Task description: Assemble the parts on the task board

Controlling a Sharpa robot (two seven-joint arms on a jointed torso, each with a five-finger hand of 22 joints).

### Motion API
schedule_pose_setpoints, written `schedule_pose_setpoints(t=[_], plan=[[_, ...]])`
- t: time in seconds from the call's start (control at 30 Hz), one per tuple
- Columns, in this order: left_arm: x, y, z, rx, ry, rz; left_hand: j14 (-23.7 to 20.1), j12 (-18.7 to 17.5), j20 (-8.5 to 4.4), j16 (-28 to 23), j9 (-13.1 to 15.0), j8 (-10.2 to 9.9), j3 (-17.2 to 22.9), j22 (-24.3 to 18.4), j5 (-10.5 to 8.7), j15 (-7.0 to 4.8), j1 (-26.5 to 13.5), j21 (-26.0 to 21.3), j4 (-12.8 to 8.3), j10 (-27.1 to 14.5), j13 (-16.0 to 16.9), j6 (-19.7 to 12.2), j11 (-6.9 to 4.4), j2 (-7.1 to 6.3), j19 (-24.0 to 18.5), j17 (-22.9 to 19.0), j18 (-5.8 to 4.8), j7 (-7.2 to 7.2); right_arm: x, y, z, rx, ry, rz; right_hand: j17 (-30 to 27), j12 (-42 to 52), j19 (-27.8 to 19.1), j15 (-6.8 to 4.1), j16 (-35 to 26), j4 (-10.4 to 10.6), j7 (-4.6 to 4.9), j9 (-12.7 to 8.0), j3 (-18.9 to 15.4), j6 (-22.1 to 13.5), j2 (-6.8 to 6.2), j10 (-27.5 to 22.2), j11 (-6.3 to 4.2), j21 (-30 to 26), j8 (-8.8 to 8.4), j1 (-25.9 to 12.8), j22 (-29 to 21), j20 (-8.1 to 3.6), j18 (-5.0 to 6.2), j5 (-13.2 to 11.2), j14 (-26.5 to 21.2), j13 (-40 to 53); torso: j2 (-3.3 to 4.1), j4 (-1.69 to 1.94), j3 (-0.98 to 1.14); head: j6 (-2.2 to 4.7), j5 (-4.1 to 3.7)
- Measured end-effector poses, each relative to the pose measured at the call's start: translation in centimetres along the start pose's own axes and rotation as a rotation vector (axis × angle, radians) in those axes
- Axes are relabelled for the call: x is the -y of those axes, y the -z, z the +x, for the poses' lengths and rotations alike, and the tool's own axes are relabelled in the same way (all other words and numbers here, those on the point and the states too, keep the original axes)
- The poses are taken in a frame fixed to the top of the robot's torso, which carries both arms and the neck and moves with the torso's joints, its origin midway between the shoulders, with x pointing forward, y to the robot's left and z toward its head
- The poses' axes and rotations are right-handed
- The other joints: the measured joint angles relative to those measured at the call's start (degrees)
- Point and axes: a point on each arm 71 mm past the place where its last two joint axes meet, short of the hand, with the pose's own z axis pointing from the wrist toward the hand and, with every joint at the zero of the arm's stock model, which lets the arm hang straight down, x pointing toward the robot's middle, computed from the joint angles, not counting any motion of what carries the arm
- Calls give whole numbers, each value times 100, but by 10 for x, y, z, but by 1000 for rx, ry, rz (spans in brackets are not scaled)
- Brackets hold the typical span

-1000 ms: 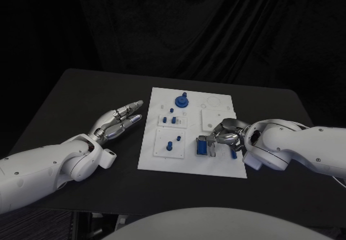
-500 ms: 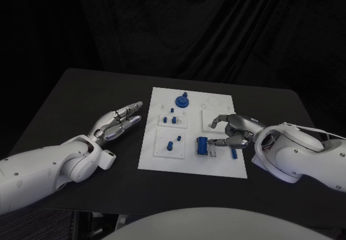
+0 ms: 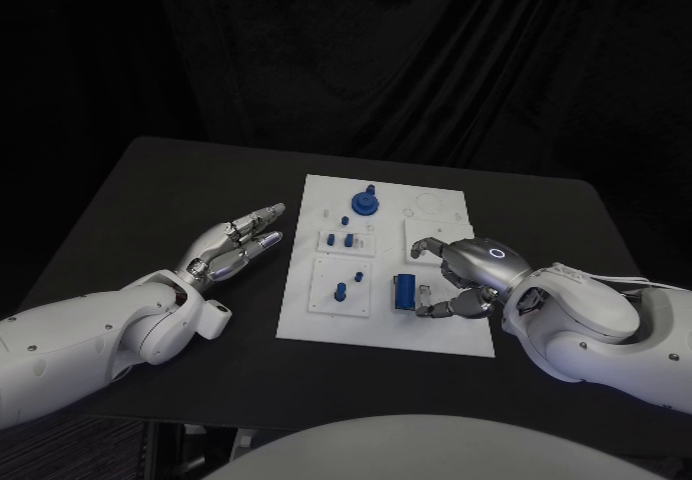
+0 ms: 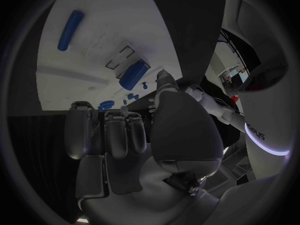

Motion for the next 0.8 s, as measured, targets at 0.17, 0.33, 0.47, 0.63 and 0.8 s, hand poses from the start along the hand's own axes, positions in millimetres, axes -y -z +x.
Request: schedule_pose_setpoints(t=[0.17, 0.33, 0.47, 0.63, 0.8], plan=[[0, 0, 0, 0, 1, -1, 0, 0, 0, 0, 0, 0, 0, 0, 0, 0, 0, 0, 0, 0, 0, 20, 0, 0, 0, 0, 0, 20, -4, -2, 5, 8, 42, -17, 0, 0, 6, 0, 29, -24, 19, -77, 24, 46, 79, 7, 26, 51, 205, -141, 0, 7, -1, 0, 0, 0, 2, 3, -1, 0, -27], [-1, 0, 1, -1, 1, -1, 0, 0, 0, 0, 0, 0, 0, -1, 0, 0, 0, 0, 0, 0, 0, 20, 0, 0, 0, 0, 0, 20, -5, -3, 11, 5, 61, -13, 0, 0, 20, 36, 29, -22, 11, -113, 139, 116, 159, 7, 26, 51, 405, -221, 0, 20, -1, -60, -5, 0, 6, 7, 0, 0, -42], [-1, 0, 0, 0, 1, -2, 0, 0, 0, 0, 0, 0, 0, -1, 0, 0, 0, 0, 0, 0, 0, 20, 0, 0, 0, -1, 0, 20, -4, -5, 15, 2, 73, -4, 0, 0, 20, 36, 29, -39, 21, -153, 262, 186, 362, 7, 26, 51, 609, -203, -1, 20, -1, -122, -5, -1, 7, 10, 0, 0, -34], [-1, 1, 0, 0, 1, -2, 0, 23, 0, 0, 5, 0, 16, -1, 0, 0, 0, 0, 16, 0, 0, 30, 0, 0, 42, 4, 1, 73, -3, -8, 18, -3, 84, 6, 0, 0, 20, 36, 28, -51, 22, -215, 346, 212, 504, 7, 25, -6, 720, -177, -1, 20, -1, -159, -5, -1, 8, 9, 1, 0, -12], [-1, 1, 0, 0, 2, -2, 21, 23, 0, 0, 5, 0, 16, -2, 0, 21, 0, 22, 16, 0, 0, 50, 0, 0, 41, 4, 1, 135, -3, -11, 20, -8, 93, 14, 0, 0, 20, 36, 28, -47, 22, -243, 350, 227, 532, 7, 25, -22, 770, -197, -2, 20, -2, -184, -5, -1, 9, 7, -1, 0, -26]])
